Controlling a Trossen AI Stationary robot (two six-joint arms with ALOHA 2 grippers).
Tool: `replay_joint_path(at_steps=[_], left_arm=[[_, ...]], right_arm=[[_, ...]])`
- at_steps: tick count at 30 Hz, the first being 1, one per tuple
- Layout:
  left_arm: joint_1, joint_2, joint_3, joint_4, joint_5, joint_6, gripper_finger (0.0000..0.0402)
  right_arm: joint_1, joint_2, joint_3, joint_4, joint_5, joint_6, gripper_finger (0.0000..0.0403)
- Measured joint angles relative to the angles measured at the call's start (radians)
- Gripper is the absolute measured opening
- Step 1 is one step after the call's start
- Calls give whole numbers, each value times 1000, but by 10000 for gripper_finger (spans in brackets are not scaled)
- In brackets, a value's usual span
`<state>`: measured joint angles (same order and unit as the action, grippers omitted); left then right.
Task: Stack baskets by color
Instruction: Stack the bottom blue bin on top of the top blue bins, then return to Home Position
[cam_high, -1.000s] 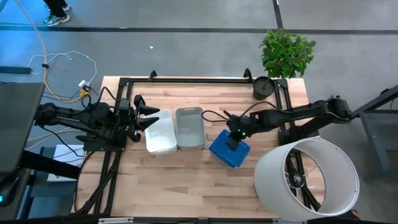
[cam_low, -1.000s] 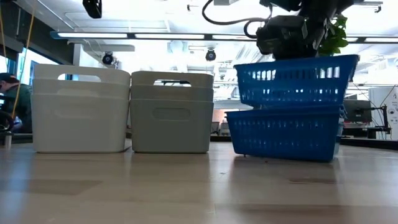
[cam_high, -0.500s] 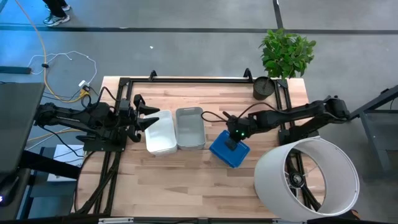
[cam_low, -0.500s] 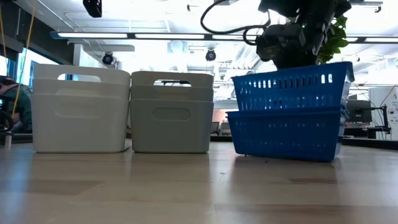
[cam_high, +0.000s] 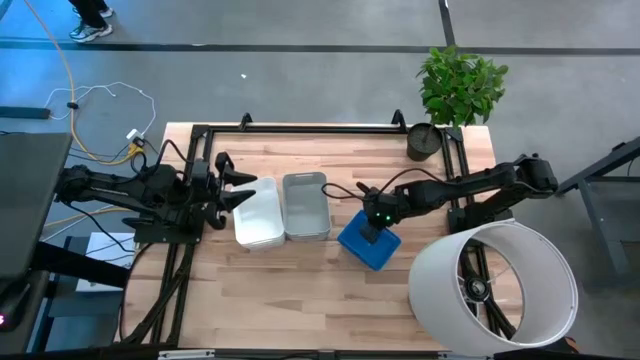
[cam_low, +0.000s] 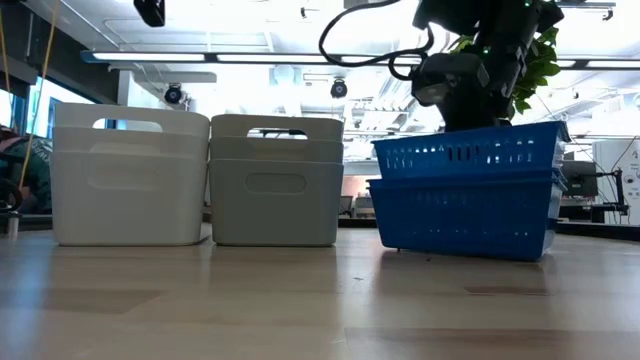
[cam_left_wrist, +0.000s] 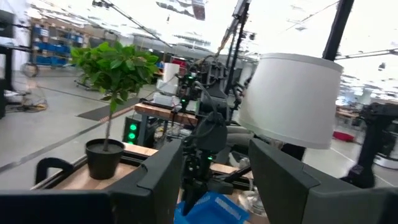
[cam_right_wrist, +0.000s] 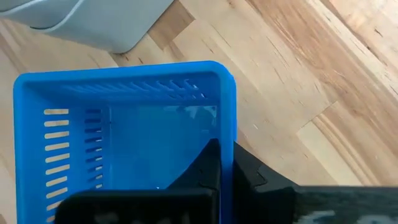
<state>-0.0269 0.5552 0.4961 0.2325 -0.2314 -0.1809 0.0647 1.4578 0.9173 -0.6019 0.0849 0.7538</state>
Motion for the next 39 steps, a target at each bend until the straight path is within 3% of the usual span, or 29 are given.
replay_joint_path(at_steps=[3, 6, 14, 18, 25, 29, 34, 39], left_arm=[[0, 0, 0, 0, 36, -3, 174], [0, 0, 0, 0, 40, 1, 174], [0, 0, 0, -3, 39, 12, 174], [0, 0, 0, -3, 37, 16, 174], [0, 0, 0, -20, 38, 0, 174], [0, -10, 0, -23, 49, -34, 174], [0, -13, 0, -37, 36, -44, 174], [0, -13, 0, -75, 24, -83, 174]], right_arm=[[0, 0, 0, 0, -9, -3, 4], [0, 0, 0, 1, -11, -12, 34], [0, -22, 8, -24, -34, -71, 194], [4, -72, -1, -46, 23, -126, 245], [23, -255, -159, 75, 70, -132, 250], [46, -402, -334, 373, 61, -101, 235], [39, -504, -493, 856, 140, -144, 223], [18, -532, -496, 1025, 126, -318, 222]])
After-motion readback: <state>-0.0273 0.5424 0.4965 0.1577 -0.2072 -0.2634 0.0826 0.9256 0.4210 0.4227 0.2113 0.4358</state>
